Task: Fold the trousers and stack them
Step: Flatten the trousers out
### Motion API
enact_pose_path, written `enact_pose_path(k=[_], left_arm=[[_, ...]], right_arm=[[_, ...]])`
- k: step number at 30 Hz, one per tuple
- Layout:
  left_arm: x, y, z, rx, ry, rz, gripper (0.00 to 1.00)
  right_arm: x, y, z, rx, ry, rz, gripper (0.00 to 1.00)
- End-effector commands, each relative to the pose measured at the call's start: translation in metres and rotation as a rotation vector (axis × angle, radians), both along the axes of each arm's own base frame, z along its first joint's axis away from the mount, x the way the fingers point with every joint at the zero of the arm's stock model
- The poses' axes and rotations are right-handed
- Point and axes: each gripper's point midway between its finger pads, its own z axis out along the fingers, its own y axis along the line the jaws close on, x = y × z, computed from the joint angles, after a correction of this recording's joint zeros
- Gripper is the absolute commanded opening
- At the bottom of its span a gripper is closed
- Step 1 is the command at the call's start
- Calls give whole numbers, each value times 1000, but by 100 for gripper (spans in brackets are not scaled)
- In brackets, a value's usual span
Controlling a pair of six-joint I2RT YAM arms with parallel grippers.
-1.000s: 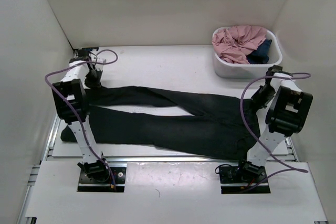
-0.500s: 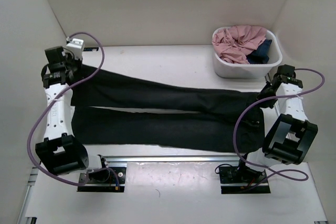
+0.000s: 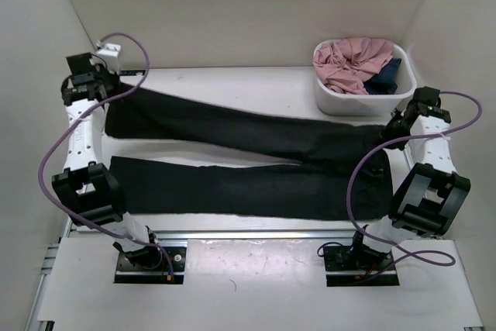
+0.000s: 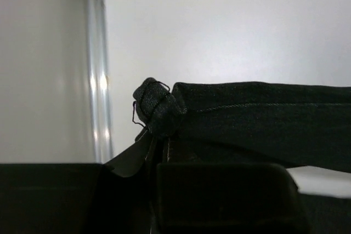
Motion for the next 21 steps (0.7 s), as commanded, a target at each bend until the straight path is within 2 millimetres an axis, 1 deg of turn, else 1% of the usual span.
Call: enact_pose_path(k=[1,2,3,4,5,6,7,8,9,10,11,12,13,14,15,16,18,19,20,21], left_arm=[[3,30,68,6,-184,61,14],[-5,26,71,-31,-181,41,14],[-16,35,63,-46,-163,62,14],[-35,32,48,-62,-136,70,14],[-47,27,38,-61,-119,42,14],[-59,23,27,-61,-101,27,14],[-82,11,3,-67,-60,7,14],[-95,5,-11,-62,-31,-5,14],[-105,2,-22,-44,-12,-24,14],[-126,-8,-45,-51,32,-34,14],[-135,-12,-56,-46,50,-45,14],[-144,-13,-67,-31,70,-47,14],[-157,-19,-85,-37,102,-55,14],[-163,-19,-92,-35,115,-46,14],[-168,-22,-97,-39,123,-46,14],[-178,-21,-106,-36,146,-36,14],[-184,-25,-110,-46,165,-36,14],[-187,-24,-112,-46,178,-29,14],[-188,-25,-113,-50,186,-30,14],[-190,-26,-114,-55,195,-30,14]], right_arm=[[28,-6,48,-26,-173,4,3],[22,-6,44,-31,-161,-1,4],[13,-2,44,-34,-167,-1,7],[-5,5,19,-12,-108,-2,14],[-17,11,15,-1,-105,3,18],[-28,15,5,9,-80,3,21],[-38,19,-5,22,-53,-6,35],[-61,25,-27,54,20,-26,47],[-71,29,-30,81,30,-57,60],[-80,35,-35,120,44,-72,67],[-88,33,-34,138,24,-113,76],[-100,37,-42,179,41,-161,76],[-103,32,-40,204,18,-218,77],[-104,33,-30,218,-21,-239,79],[-108,36,-30,233,-1,-253,79],[-105,32,-14,228,-7,-276,79],[-99,33,-4,257,-1,-305,79],[-91,37,5,305,-22,-322,79],[-80,34,20,321,-48,-334,79],[-75,32,28,329,-57,-354,79]])
